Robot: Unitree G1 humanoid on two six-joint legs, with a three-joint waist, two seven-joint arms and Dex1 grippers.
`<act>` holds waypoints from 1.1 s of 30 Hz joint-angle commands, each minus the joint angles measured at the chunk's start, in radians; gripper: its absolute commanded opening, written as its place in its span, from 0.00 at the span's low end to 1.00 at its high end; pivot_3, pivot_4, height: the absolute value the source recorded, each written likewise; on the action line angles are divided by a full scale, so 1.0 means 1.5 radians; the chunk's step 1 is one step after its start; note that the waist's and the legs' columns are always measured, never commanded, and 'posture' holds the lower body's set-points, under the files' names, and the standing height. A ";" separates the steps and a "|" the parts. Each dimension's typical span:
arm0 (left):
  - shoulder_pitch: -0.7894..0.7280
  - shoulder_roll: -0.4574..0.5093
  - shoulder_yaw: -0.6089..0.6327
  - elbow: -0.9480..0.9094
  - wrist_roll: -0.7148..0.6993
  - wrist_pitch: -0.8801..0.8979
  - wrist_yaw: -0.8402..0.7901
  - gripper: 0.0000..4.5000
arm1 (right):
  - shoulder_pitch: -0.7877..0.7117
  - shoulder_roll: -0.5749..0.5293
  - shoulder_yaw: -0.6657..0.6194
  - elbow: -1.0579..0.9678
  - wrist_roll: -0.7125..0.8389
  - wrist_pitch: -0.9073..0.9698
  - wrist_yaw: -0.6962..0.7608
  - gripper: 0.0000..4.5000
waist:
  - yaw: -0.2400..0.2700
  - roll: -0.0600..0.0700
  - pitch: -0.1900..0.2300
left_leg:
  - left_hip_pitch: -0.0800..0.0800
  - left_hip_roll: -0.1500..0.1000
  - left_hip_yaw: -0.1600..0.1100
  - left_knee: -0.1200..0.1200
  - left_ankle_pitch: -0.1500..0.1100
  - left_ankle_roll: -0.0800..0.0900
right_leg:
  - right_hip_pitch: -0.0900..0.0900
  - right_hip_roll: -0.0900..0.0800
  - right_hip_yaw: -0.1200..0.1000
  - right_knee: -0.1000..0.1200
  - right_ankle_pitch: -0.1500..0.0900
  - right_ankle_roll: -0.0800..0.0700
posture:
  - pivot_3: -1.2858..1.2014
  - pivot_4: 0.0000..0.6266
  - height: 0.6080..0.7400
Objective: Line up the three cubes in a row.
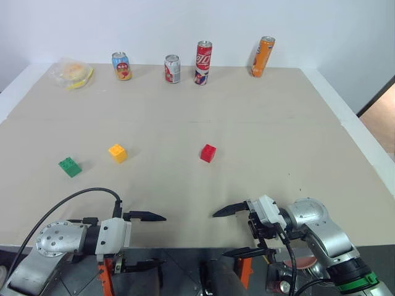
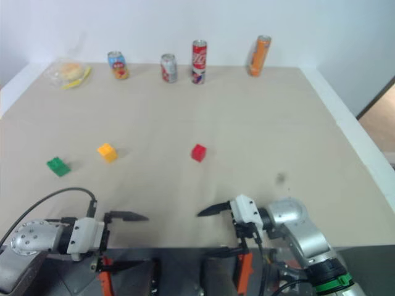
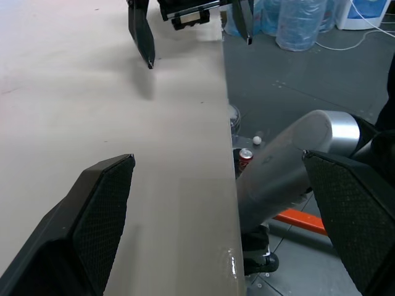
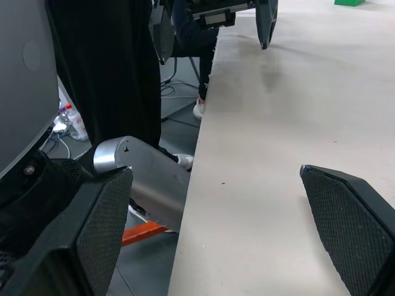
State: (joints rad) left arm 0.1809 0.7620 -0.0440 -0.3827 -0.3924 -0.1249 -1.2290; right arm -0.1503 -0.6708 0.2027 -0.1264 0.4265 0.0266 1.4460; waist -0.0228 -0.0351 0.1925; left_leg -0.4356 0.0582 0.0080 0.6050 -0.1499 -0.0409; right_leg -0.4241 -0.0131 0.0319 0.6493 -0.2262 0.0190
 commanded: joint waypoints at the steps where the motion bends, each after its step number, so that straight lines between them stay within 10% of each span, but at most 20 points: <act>1: -0.004 0.004 0.005 -0.012 -0.015 -0.004 -0.004 1.00 | 0.002 0.001 -0.001 -0.025 0.007 0.002 -0.002 1.00 | 0.000 0.000 0.000 | 0.000 0.000 0.000 0.000 0.000 0.000 | 0.000 0.000 0.000 0.000 0.000 0.000 | 0.52 0.24 1.00; 13: -0.158 -0.082 0.071 -0.002 -0.133 0.211 0.206 1.00 | -0.100 0.042 -0.079 -0.047 0.101 0.162 -0.144 1.00 | 0.000 0.000 0.000 | 0.000 0.001 0.000 0.004 0.000 0.000 | 0.001 0.002 0.001 0.002 0.002 0.002 | 0.52 0.24 1.00; 19: -0.253 -0.186 0.087 0.025 -0.111 0.245 0.353 1.00 | -0.282 0.100 -0.093 0.126 0.013 0.209 -0.301 1.00 | -0.002 -0.001 -0.001 | 0.000 0.003 -0.002 0.010 0.001 0.001 | 0.002 0.005 0.001 0.002 0.007 0.002 | 0.52 0.24 1.00; 33: -0.248 -0.264 0.025 0.028 -0.042 0.206 0.378 1.00 | -0.466 0.197 -0.047 0.539 -0.149 0.055 -0.303 1.00 | -0.001 -0.001 -0.001 | -0.001 0.002 -0.001 0.008 0.001 0.001 | 0.000 0.008 0.007 0.002 0.010 0.006 | 0.52 0.24 1.00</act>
State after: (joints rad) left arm -0.1919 0.3673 -0.0038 -0.3068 -0.4594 0.2024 -0.6604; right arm -0.8170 -0.3803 0.1452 0.6631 0.2150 0.1414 0.9836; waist -0.0244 -0.0366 0.1914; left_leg -0.4379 0.0616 0.0073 0.6173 -0.1482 -0.0387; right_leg -0.4238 -0.0010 0.0431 0.6527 -0.2113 0.0278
